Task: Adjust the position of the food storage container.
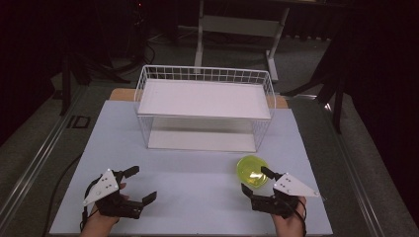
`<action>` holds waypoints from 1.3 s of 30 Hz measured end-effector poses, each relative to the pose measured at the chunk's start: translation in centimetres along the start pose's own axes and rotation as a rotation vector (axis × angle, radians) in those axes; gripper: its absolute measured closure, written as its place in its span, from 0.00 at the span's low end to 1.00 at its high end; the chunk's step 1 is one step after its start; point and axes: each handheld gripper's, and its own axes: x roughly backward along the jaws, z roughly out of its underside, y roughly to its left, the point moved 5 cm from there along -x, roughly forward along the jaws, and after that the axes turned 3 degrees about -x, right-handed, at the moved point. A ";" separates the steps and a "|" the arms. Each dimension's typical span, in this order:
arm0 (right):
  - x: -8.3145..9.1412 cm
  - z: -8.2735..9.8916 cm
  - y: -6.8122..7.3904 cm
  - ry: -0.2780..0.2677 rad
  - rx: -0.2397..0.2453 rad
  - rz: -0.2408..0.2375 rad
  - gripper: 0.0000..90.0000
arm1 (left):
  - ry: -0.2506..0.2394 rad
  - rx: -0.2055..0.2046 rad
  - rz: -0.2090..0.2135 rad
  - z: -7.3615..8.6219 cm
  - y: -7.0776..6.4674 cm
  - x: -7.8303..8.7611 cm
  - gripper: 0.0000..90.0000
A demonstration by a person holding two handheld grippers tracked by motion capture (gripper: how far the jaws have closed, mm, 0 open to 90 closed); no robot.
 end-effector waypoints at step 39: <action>-0.9 -1.7 -5.8 0.020 -0.077 0.148 0.29 | 0.000 0.019 0.006 0.3 -0.2 -0.4 0.01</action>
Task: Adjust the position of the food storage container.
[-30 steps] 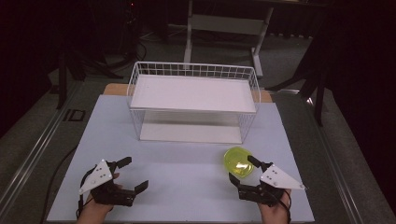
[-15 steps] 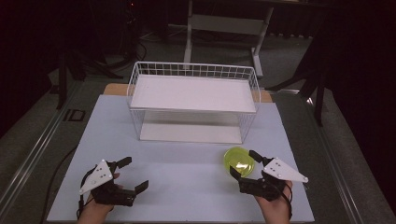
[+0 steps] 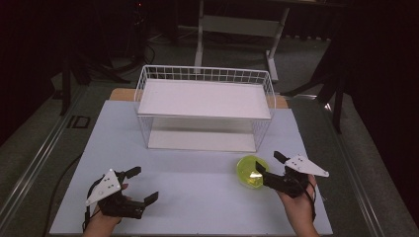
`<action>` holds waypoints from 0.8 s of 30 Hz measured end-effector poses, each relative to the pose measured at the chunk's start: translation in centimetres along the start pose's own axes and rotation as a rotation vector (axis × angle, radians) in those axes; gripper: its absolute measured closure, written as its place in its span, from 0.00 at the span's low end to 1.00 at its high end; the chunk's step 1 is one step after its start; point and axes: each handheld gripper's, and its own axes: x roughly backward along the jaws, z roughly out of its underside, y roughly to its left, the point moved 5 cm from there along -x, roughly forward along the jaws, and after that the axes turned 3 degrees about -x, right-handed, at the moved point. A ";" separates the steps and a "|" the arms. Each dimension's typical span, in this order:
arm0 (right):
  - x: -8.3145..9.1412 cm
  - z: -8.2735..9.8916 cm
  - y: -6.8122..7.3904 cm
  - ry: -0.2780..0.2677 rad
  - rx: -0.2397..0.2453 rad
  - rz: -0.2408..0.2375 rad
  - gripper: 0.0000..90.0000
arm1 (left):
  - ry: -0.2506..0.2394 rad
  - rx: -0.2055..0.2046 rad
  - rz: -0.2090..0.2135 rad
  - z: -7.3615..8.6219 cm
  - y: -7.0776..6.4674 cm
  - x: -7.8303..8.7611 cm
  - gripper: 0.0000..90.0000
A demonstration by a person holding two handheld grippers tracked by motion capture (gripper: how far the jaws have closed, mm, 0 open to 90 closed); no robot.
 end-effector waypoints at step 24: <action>-1.3 6.5 -4.8 0.237 -0.108 0.149 1.00 | -0.004 -0.002 0.021 -0.1 -0.4 -0.4 0.01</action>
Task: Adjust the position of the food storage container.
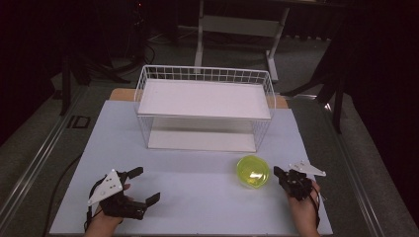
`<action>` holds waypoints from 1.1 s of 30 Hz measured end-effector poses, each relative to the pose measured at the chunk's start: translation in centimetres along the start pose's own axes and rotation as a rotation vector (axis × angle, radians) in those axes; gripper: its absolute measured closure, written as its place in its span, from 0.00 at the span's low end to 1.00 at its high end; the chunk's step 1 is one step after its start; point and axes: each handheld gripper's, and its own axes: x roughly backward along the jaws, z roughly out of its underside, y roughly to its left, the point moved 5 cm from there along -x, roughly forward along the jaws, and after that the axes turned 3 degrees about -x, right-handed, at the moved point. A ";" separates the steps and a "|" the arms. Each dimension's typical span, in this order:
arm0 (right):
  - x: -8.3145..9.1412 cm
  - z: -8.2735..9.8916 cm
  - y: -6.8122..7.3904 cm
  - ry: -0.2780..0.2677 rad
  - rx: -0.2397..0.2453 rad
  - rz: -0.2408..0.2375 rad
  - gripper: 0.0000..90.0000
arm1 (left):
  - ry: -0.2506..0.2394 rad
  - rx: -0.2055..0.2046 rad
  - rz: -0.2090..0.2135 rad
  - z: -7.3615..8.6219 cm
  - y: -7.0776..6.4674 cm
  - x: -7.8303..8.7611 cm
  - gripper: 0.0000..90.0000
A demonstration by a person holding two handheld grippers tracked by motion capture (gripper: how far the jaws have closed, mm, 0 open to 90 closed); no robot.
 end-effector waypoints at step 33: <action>-3.9 -0.2 5.2 0.088 0.087 -0.119 1.00 | 0.011 -0.015 0.016 0.1 -0.2 -0.4 0.01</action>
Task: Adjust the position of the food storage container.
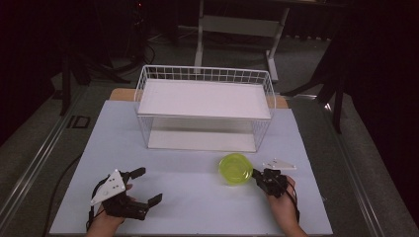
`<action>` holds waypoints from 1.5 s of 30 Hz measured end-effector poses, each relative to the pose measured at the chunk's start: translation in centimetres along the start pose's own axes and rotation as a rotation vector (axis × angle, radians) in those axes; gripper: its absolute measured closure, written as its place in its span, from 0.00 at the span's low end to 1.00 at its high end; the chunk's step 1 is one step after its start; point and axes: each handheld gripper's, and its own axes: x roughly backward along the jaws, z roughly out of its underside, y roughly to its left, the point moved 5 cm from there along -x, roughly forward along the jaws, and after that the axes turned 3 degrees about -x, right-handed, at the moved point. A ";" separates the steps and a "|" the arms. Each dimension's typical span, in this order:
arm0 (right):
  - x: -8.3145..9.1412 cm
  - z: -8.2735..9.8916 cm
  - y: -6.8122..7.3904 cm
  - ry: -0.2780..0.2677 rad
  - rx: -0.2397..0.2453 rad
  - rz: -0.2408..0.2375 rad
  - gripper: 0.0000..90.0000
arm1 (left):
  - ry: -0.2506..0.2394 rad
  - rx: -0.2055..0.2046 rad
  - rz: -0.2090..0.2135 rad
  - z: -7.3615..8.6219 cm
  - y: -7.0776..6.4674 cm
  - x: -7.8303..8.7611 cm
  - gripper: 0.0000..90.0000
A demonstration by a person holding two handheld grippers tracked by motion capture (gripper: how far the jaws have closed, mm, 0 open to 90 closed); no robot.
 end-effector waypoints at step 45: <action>-0.8 0.2 6.8 0.068 -0.016 -0.171 1.00 | 0.010 -0.009 0.004 0.1 -0.2 -0.2 0.01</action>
